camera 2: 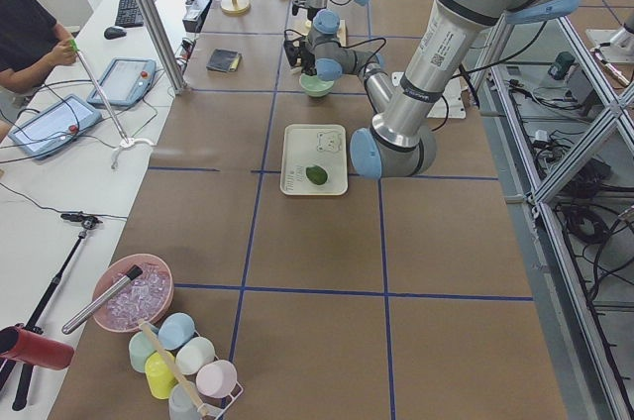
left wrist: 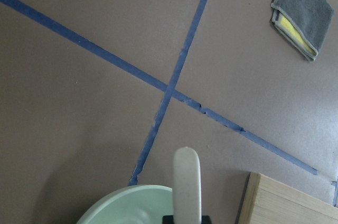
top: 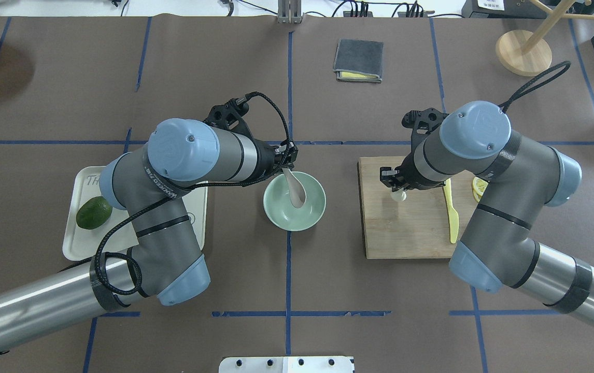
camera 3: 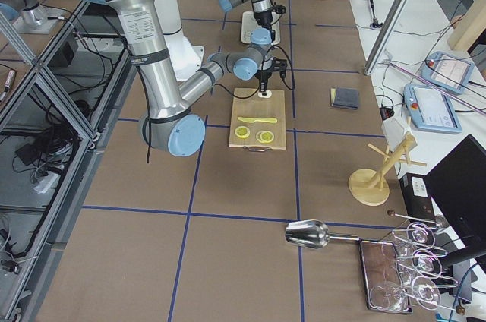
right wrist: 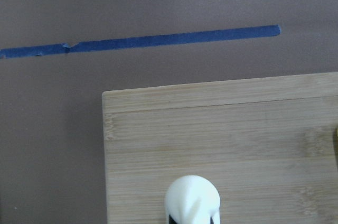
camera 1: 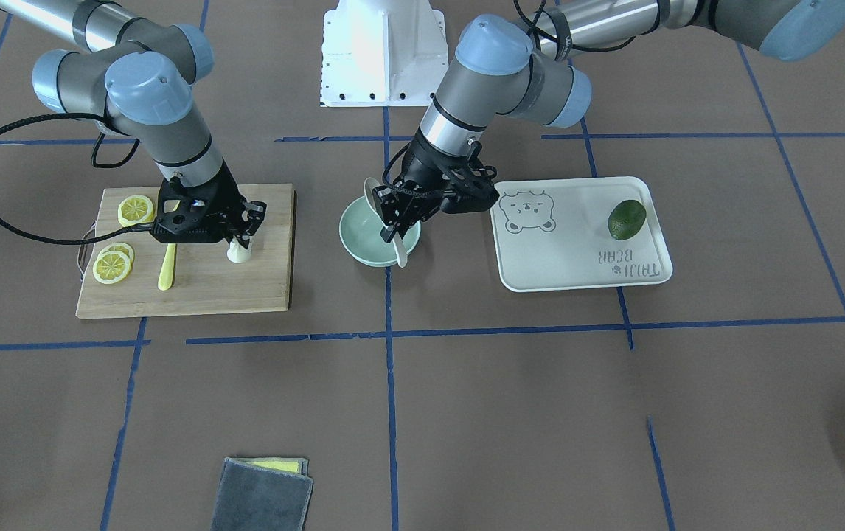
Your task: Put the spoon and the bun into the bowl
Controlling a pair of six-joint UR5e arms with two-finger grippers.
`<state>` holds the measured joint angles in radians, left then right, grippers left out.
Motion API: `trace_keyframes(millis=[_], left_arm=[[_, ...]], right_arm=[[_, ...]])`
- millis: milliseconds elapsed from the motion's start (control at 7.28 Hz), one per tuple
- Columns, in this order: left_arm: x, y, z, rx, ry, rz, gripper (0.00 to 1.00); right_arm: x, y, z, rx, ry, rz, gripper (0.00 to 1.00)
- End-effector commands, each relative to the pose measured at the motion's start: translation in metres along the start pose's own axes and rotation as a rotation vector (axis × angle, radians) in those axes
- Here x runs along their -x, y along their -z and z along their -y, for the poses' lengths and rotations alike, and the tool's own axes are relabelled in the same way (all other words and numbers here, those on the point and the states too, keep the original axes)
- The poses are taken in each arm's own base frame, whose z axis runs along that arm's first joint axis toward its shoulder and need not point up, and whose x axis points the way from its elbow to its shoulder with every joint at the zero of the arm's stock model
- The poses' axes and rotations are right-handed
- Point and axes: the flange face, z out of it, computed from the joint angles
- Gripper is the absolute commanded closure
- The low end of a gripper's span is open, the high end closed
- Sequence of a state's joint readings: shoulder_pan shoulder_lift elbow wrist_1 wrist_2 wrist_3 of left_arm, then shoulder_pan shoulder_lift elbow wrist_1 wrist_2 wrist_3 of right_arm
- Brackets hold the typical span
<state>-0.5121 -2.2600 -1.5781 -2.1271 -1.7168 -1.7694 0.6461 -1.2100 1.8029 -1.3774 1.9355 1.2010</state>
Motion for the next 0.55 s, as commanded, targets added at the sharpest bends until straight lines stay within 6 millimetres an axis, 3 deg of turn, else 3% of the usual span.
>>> trace_keyframes(millis=[0,137,275,412], left_arm=[[0.0110,-0.0194,0.0025,-0.016,-0.006,0.020,1.00],[0.0084,-0.0181,0.0018,-0.014,-0.008,0.014,0.89],[0.0070,-0.0172,0.0012,-0.012,-0.010,0.011,0.22],[0.0041,-0.0142,0.0013,-0.013,-0.053,0.005,0.00]], right_arm=[[0.0004,0.0178,0.0037,-0.008,-0.001,0.028,1.00],[0.0020,0.0198,0.0036,-0.012,0.002,0.033,1.00],[0.0019,0.0199,0.0038,-0.013,0.002,0.033,1.00],[0.0038,0.0222,0.0044,-0.015,0.002,0.040,1.00]])
